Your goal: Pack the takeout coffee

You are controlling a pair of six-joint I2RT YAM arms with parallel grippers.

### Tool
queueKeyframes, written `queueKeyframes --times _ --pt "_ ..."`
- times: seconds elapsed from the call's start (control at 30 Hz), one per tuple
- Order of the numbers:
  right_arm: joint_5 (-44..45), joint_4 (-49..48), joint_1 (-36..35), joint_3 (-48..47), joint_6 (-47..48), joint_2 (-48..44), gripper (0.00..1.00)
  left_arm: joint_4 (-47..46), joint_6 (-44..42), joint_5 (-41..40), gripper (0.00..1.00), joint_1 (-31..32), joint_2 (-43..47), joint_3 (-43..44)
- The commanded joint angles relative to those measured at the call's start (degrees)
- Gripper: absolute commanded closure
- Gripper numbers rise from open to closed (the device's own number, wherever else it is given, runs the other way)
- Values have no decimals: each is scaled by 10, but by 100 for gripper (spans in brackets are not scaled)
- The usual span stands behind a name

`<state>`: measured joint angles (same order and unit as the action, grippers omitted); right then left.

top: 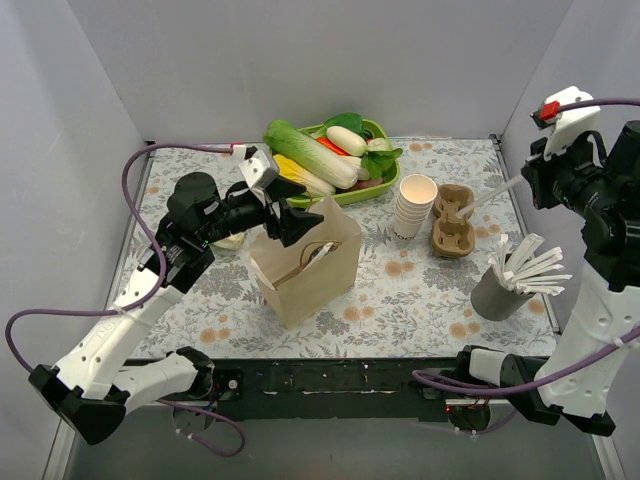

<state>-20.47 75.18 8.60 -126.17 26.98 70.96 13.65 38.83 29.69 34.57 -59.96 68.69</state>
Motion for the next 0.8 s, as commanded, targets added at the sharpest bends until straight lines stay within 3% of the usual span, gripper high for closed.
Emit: queueKeyframes --times 0.0,0.13,0.4,0.77 --pt "169 -2 -1 -4 22 -25 99 -92 20 30 27 -1 20 -21" --pt "247 -3 -1 9 52 -53 99 -133 35 37 26 -3 15 -35" --pt "310 -3 -1 108 109 -122 99 -199 77 79 25 -34 -16 -40" --pt "272 -7 -1 288 115 -146 99 -222 97 107 25 -68 -52 -22"
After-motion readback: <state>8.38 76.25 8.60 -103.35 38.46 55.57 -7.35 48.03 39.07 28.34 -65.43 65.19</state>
